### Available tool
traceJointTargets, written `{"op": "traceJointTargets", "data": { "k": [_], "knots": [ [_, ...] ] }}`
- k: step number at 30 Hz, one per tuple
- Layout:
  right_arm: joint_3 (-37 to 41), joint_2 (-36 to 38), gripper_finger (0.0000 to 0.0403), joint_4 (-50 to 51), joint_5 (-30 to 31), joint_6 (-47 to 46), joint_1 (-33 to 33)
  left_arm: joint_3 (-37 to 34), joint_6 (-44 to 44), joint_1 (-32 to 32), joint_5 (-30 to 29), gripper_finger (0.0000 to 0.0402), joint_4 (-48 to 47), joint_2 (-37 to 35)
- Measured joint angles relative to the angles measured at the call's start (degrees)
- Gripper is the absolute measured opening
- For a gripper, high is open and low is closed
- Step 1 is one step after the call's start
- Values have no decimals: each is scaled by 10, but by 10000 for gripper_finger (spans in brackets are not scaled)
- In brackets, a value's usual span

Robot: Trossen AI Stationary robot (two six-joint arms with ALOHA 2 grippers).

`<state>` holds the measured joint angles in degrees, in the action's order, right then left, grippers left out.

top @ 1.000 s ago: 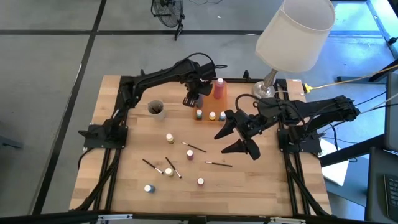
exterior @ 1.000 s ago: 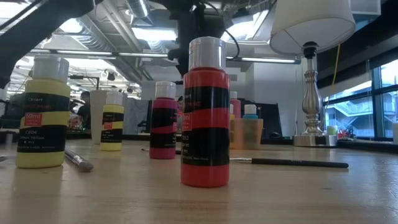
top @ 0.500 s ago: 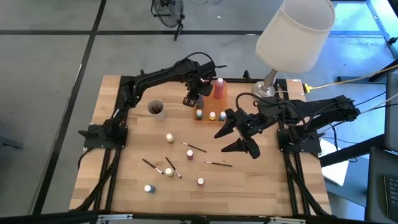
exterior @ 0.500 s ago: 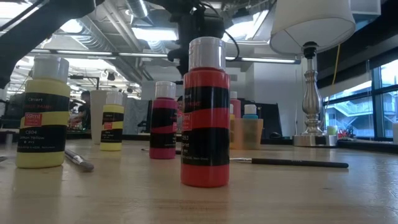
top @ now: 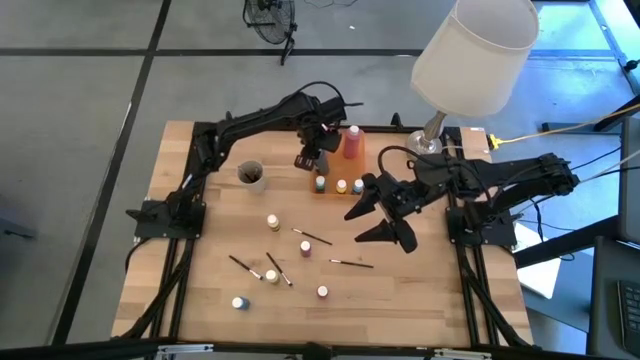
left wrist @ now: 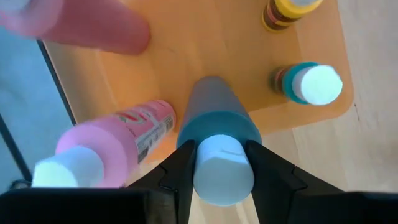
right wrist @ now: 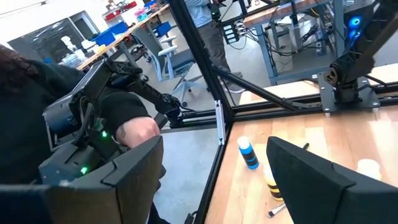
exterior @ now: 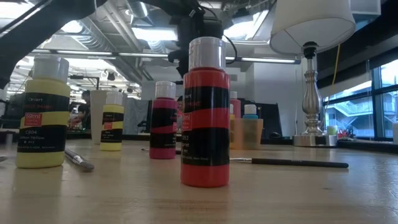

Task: Pick & Place Paint Supplies
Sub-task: Put the large black paint bottle into the orange bin

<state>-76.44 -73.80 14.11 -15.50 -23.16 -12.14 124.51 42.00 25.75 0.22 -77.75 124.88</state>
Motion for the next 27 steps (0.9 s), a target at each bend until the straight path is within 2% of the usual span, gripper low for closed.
{"op": "traceJointTargets", "data": {
  "k": [27],
  "knots": [
    [0, 16, 291, 30, -1, 5, 3, -1, -26, 2, 15, 134, -4, 1]
  ]
}}
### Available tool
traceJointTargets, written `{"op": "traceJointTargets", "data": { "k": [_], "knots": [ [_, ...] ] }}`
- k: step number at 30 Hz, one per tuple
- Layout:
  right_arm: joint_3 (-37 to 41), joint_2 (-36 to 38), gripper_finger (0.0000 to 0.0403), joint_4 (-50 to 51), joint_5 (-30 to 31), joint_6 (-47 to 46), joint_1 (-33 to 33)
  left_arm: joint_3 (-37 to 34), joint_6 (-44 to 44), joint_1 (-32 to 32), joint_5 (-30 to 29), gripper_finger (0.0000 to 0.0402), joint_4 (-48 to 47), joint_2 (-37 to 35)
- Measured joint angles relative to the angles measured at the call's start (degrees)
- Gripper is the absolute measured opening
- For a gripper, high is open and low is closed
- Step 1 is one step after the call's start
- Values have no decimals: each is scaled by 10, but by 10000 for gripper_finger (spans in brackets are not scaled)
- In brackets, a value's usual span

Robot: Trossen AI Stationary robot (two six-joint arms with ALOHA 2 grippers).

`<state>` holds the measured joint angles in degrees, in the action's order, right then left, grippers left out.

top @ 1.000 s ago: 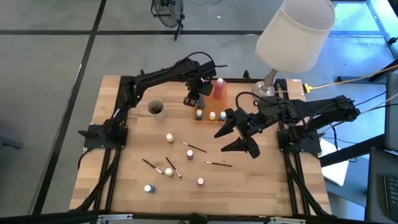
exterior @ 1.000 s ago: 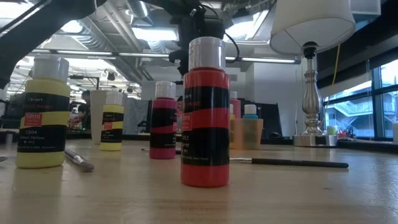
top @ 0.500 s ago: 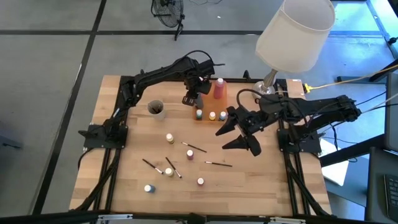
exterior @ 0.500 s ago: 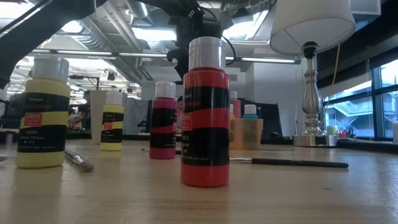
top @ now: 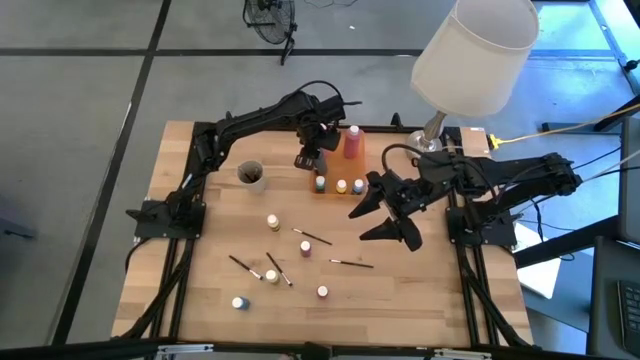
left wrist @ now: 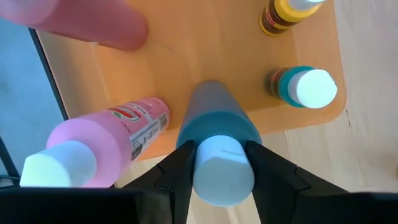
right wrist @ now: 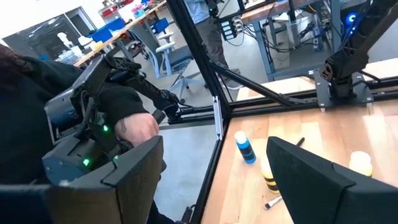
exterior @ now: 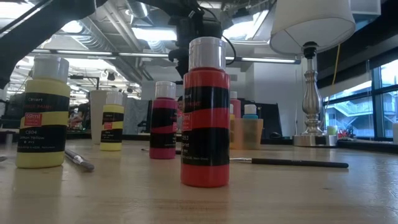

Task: Pick & Place Paint Supplies
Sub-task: Put the large black paint bottle into the orange bin

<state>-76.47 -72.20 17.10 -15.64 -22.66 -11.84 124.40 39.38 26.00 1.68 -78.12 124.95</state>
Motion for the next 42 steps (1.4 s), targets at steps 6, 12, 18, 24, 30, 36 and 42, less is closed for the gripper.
{"op": "traceJointTargets", "data": {
  "k": [6, 12, 18, 24, 30, 36, 42],
  "knots": [
    [0, 1, 291, 4, 2, 2, 0, -1, -18, 0, 4, 133, 2, -2],
    [0, 2, 291, 9, 2, 2, 0, 3, -22, 2, -4, 139, 5, -2],
    [0, 5, 291, 10, 2, 3, 0, 5, -9, 2, -12, 140, 5, -2],
    [0, 11, 291, 11, 2, 6, 0, 6, -16, 2, -20, 141, 6, -2],
    [0, 11, 291, 11, 2, 6, 2, 6, 2, 2, -18, 141, 7, -2],
    [0, 11, 291, 11, 1, 9, 2, 6, 13, 3, -29, 141, 11, -3],
    [0, 10, 291, 11, 1, 10, 2, 7, 19, 3, -30, 141, 10, -3]
  ]
}}
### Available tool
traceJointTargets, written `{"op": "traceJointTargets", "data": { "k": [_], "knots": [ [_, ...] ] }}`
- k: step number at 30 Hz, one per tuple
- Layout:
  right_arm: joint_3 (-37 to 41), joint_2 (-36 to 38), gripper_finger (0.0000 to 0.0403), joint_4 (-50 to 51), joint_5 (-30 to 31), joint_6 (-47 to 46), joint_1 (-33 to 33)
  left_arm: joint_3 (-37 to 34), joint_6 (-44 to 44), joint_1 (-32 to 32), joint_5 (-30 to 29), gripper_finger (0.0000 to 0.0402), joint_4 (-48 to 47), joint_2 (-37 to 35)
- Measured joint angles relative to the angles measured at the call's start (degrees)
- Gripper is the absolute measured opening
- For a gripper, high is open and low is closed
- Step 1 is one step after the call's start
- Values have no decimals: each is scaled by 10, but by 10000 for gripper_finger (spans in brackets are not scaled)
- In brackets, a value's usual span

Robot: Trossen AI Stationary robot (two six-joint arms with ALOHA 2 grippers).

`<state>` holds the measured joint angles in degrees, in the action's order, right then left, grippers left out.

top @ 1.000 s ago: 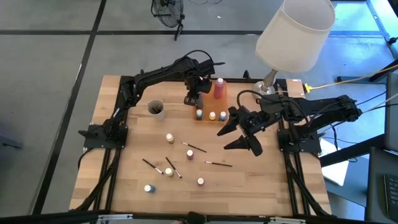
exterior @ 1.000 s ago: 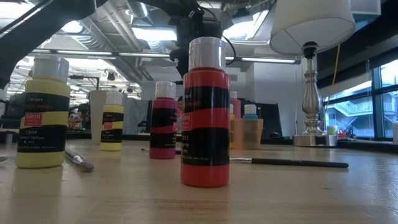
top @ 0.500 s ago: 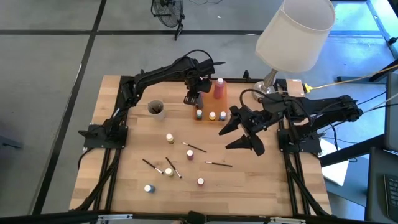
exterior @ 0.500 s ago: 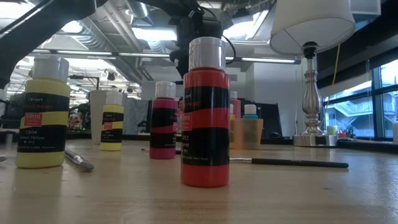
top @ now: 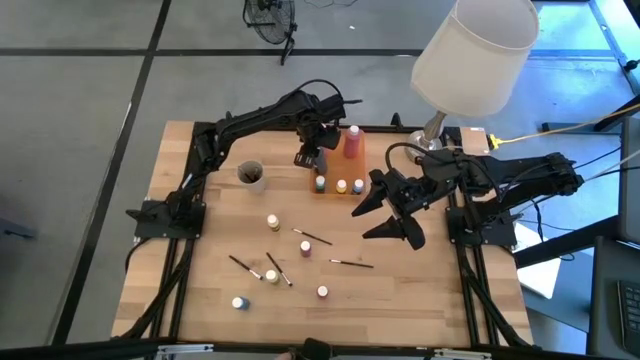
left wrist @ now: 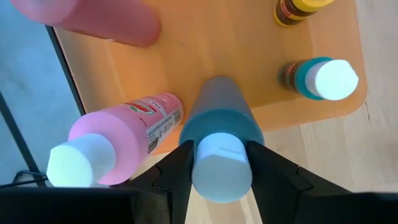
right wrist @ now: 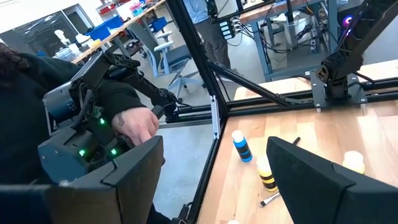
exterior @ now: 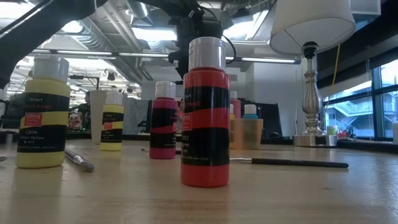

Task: Pick & Place Paint Supplies
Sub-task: Put the large black paint bottle into the orange bin

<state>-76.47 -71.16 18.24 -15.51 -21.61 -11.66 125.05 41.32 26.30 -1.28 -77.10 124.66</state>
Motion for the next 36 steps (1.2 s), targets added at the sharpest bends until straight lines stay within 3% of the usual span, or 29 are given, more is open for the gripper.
{"op": "traceJointTargets", "data": {
  "k": [14, 21, 36],
  "knots": [
    [0, 0, 291, 0, 3, 0, 0, 0, -1, 3, 22, 141, 0, -1],
    [0, 0, 291, 0, 3, 0, 0, 0, -5, 5, -8, 141, 6, -1],
    [0, 0, 291, 0, 5, 2, 0, 0, -16, 5, -12, 162, 2, -1]
  ]
}}
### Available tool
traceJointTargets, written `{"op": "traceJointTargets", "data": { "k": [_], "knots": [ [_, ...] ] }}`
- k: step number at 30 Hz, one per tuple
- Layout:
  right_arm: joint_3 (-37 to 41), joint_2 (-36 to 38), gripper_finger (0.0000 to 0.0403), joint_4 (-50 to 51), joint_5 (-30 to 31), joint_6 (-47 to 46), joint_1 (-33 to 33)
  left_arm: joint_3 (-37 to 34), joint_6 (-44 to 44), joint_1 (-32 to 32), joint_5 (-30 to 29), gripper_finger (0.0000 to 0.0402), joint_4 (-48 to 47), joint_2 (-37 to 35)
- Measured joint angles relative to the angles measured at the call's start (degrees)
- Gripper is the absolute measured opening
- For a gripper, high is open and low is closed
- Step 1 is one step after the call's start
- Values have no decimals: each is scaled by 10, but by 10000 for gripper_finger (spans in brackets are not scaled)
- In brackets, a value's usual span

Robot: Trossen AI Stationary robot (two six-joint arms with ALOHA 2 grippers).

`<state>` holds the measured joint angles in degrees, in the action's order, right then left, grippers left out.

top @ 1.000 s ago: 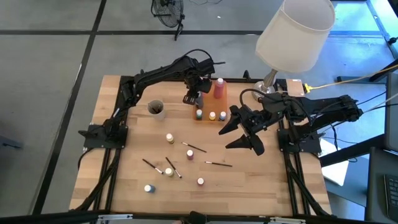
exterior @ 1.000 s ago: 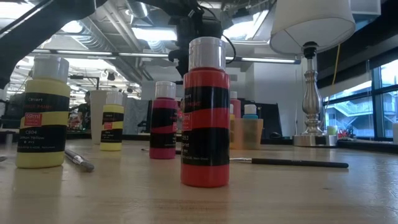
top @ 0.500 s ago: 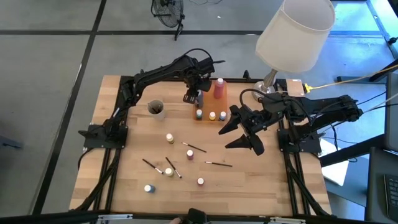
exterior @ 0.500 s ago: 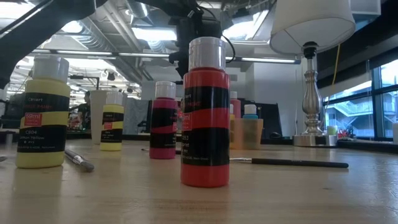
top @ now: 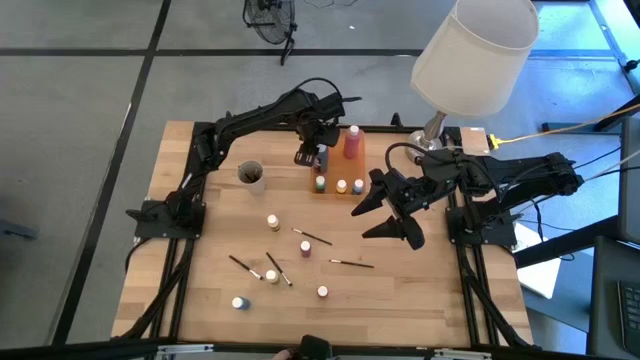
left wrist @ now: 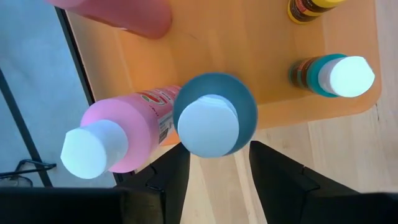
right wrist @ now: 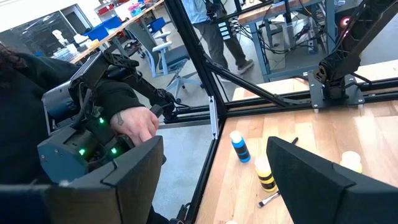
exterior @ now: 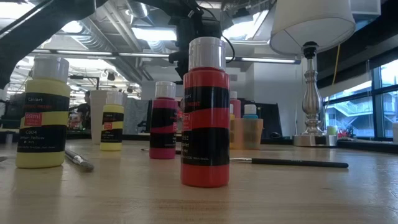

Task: Pick & Place Paint Supplies
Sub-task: Put the large black paint bottle into the orange bin, then put the silver paint brush into the white cup

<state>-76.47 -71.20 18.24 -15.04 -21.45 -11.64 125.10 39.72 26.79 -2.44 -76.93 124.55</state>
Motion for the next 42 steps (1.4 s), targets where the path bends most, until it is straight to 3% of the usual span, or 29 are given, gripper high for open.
{"op": "traceJointTargets", "data": {
  "k": [15, 24, 33, 42],
  "knots": [
    [0, 0, 291, 4, 0, 0, 0, 0, -17, 0, -25, 158, -56, 0],
    [0, 0, 291, 8, -2, -1, -1, 0, -85, 14, -32, 155, -132, -3],
    [0, 0, 291, 4, -2, -2, -1, 0, -167, 13, 37, 146, -130, -96],
    [0, -4, 291, -14, -2, 10, -13, 1, -160, -18, 148, 145, -131, -240]
  ]
}}
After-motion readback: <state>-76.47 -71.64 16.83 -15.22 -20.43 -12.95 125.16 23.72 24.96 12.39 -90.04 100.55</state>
